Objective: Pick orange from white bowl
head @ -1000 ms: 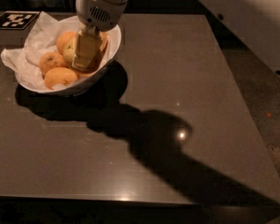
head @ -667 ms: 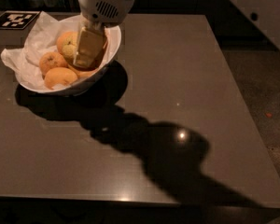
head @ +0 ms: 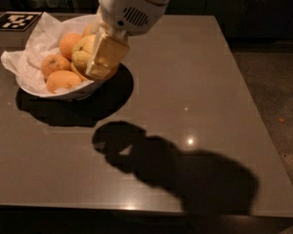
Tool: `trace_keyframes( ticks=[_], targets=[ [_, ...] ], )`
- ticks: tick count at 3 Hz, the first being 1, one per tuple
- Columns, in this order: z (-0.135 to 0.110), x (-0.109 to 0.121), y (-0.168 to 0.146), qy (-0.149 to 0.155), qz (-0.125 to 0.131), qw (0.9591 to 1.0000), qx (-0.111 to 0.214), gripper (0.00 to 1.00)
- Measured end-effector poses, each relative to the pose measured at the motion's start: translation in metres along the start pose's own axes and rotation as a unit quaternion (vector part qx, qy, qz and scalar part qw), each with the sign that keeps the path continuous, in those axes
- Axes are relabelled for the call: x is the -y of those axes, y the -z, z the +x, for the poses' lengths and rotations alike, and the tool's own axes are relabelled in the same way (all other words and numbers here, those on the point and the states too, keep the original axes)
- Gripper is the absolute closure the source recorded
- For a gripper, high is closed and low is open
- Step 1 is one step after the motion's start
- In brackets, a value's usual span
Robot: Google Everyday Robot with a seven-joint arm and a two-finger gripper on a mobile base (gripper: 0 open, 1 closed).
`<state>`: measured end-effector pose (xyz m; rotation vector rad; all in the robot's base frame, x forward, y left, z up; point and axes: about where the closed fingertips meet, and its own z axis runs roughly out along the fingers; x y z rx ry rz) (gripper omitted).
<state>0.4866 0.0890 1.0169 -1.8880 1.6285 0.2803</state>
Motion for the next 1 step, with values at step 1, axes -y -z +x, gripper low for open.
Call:
trace_keyframes(
  ticks=[1],
  targets=[
    [0.0099,-0.0167,0.0114,-0.012,0.014,0.9998,0.008,1.00]
  ],
)
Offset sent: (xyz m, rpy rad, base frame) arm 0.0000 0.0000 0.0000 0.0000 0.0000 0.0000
